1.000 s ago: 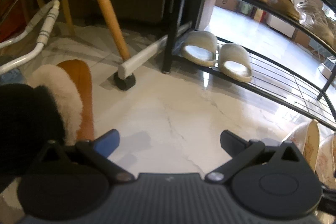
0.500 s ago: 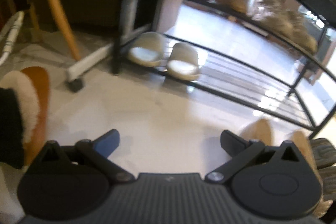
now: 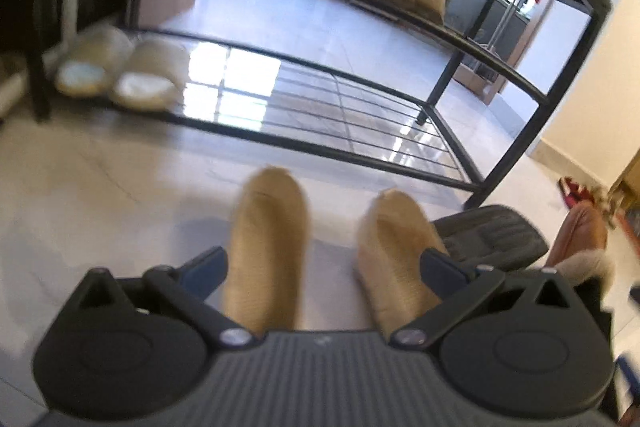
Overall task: Organize scattered shoes
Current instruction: 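Move the right gripper to the black slippers and grasp both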
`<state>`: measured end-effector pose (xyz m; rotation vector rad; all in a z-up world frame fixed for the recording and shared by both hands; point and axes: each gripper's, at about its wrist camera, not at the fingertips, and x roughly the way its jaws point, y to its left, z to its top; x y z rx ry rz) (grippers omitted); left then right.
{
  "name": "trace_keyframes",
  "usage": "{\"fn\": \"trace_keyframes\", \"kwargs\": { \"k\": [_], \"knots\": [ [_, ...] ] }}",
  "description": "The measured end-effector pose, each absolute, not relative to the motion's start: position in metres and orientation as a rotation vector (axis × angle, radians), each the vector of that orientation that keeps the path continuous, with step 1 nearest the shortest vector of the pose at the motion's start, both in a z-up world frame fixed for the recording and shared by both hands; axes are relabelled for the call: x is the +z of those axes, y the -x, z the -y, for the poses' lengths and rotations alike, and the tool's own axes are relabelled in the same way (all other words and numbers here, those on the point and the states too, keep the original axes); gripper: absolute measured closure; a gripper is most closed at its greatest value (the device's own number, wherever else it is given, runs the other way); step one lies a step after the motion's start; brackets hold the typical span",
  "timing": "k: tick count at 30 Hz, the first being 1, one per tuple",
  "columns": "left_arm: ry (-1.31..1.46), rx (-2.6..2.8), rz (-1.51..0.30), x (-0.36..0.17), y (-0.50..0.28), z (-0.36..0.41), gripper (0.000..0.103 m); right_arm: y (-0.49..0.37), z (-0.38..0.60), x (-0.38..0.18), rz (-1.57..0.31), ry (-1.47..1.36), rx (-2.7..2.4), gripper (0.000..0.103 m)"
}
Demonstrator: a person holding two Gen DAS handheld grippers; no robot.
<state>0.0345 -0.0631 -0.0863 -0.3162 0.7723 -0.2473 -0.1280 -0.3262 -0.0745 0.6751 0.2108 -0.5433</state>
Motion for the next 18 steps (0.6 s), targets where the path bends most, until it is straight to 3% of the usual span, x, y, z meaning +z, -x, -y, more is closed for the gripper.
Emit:
{"fn": "trace_keyframes", "kwargs": {
  "k": [8, 18],
  "knots": [
    [0.507, -0.183, -0.903, -0.099, -0.087, 0.117, 0.001, 0.132, 0.335, -0.082, -0.225, -0.726, -0.531, 0.0],
    [0.537, -0.143, -1.04, -0.147, -0.102, 0.142, 0.001, 0.13, 0.34, -0.092, -0.245, -0.772, -0.521, 0.0]
  ]
}}
